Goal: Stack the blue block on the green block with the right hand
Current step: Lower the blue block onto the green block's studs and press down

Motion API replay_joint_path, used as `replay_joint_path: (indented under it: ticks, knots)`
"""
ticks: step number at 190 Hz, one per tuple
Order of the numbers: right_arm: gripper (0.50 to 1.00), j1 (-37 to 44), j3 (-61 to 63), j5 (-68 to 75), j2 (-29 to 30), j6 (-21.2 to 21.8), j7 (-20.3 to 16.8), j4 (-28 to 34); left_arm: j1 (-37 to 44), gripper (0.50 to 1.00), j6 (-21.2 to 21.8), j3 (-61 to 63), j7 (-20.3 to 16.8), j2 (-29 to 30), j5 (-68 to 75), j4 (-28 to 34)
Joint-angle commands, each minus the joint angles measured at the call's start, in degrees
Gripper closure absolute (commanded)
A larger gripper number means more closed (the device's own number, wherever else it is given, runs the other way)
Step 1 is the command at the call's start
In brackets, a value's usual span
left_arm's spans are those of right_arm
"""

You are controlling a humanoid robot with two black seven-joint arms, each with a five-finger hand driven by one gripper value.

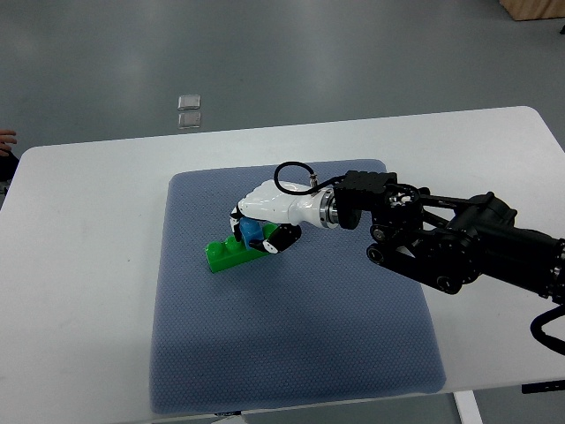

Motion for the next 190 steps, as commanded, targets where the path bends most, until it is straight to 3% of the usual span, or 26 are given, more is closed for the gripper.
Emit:
replay_joint_path:
  ticks: [1, 177, 190]
  knots:
    - [0.953, -0.15, 0.00, -0.20, 0.06, 0.02, 0.00, -0.04, -0.01, 0.500, 0.00, -0.01, 0.00, 0.00, 0.00, 0.00]
    - [0.944, -0.77, 0.00, -0.38, 0.93, -0.07, 0.00, -1.01, -0.01, 0.500, 0.00, -0.01, 0.00, 0.00, 0.00, 0.00]
    - [0.926, -0.77, 0.00, -0.29, 0.93, -0.07, 0.00, -1.01, 0.07, 0.500, 0.00, 0.07, 0.00, 0.00, 0.00, 0.00]
